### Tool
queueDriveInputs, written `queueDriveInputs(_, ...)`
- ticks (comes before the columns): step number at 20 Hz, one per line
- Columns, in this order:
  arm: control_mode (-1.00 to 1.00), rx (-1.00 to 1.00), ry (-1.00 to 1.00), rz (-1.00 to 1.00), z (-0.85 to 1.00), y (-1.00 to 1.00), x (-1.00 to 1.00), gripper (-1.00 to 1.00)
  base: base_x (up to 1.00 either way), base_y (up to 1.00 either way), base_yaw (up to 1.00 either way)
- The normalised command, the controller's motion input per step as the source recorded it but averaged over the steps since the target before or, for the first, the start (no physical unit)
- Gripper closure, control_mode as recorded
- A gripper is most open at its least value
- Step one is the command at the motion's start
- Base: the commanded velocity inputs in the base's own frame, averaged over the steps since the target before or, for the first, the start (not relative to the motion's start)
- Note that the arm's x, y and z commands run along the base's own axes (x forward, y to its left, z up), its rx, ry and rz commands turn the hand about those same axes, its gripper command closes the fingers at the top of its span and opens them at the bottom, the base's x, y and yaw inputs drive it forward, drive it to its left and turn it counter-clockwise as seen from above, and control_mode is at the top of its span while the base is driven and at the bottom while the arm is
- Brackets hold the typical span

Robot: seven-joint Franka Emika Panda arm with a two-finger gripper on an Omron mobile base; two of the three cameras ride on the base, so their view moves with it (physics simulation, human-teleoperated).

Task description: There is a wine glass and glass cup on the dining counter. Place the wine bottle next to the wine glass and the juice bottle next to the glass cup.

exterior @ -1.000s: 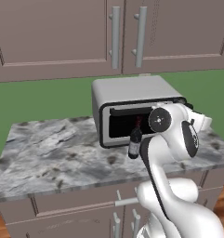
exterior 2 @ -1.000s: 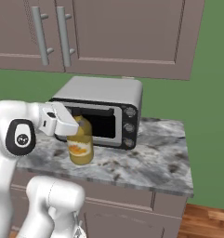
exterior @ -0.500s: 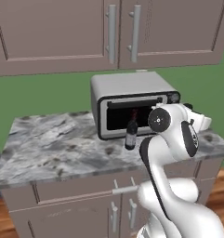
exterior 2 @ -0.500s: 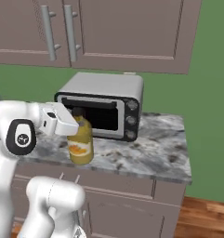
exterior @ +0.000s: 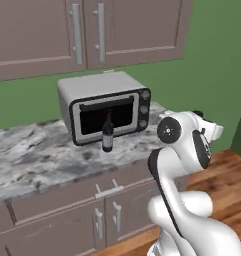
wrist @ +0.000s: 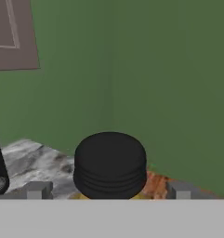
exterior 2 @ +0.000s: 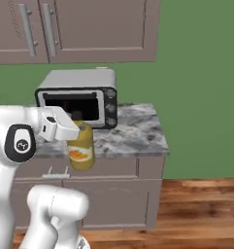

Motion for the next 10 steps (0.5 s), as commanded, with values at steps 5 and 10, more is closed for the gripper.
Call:
queueDriveInputs(5, 1.0, 0.0, 0.0, 0.0, 0.0, 0.0, 0.0, 1.0, 0.0, 0.15, -0.91)
queueDriveInputs(10, 1.0, 0.0, 0.0, 0.0, 0.0, 0.0, 0.0, 1.0, 0.0, 0.1, -0.97)
